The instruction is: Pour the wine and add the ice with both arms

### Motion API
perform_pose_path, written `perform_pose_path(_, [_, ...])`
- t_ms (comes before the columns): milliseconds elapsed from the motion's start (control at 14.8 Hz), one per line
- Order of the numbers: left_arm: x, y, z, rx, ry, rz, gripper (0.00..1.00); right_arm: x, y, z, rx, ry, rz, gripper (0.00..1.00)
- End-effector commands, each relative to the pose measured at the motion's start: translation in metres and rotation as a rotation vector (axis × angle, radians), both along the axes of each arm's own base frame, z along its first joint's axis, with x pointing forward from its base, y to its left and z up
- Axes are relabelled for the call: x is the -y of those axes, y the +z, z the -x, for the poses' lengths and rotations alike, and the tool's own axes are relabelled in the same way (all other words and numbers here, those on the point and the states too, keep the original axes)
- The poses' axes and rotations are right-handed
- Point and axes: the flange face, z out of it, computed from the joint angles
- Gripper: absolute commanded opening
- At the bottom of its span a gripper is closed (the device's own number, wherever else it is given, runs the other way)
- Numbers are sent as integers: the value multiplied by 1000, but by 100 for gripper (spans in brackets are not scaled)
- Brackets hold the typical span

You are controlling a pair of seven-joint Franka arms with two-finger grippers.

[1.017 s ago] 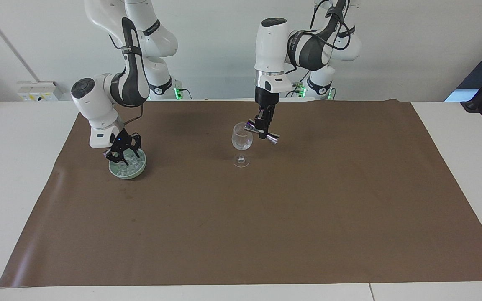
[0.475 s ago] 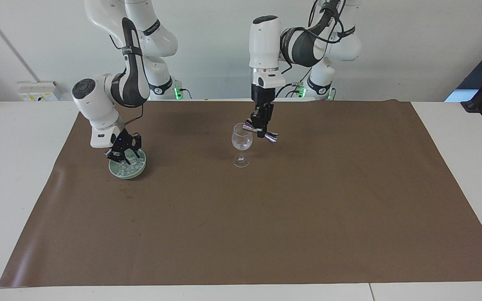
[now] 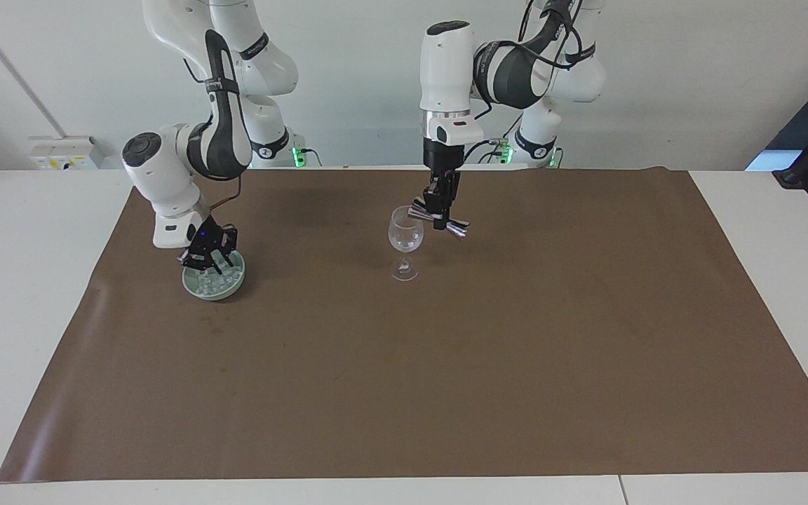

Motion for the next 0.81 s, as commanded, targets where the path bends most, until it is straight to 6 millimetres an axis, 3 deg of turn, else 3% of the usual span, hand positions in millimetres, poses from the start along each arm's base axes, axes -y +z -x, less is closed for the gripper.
perform_pose_path(0, [-14,4,-15,-91,69,85,0,0,-1,3,14,-8,-11,0])
perform_pose_path(136, [-21,1,-20,-164,78,147,0,0,1,1,19,-8,-11,0])
perform_pose_path(203, [-33,0,-30,-188,98,173,0,0,2,-2,22,-5,-10,0])
perform_pose_path(475, [-78,-6,-64,-330,148,356,0,0,37,-24,30,-3,-23,0])
perform_pose_path(678, [-139,-13,-91,-422,120,456,0,-5,86,-41,-9,-7,-47,0])
perform_pose_path(746, [-167,-13,-102,-442,155,514,0,-15,107,-46,-36,-30,-58,0])
